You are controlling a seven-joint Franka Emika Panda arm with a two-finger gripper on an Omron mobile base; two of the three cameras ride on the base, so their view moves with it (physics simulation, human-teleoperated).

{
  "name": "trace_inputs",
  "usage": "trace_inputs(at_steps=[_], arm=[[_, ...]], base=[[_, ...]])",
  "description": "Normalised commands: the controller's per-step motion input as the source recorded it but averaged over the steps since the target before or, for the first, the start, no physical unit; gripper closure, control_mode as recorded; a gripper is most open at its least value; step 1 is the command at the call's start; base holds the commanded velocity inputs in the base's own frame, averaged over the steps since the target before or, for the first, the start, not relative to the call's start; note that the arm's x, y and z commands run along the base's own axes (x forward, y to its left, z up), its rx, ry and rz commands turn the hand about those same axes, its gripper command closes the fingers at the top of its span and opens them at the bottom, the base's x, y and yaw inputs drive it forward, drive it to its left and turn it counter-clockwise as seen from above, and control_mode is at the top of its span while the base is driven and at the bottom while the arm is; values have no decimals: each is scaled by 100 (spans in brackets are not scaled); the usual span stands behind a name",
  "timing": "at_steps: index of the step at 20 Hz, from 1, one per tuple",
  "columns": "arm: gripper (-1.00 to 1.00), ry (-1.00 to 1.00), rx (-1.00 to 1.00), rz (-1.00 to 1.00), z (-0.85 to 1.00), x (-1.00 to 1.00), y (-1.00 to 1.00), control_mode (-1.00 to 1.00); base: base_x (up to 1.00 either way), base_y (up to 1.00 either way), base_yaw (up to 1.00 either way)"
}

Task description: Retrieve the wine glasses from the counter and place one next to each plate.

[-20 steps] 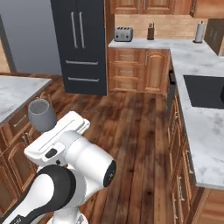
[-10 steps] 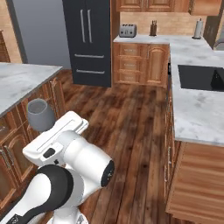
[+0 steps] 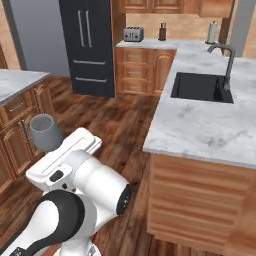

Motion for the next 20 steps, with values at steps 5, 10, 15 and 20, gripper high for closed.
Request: trace_inputs(at_steps=[5,10,15,20], arm=[[100,0,0,0,0,0,0,100],[100,0,0,0,0,0,0,100],[100,0,0,0,0,0,0,100],[100,0,0,0,0,0,0,100]], base=[[16,-88,59],[-27,-24,97],[-82,-60,85],[-100,-90,71]])
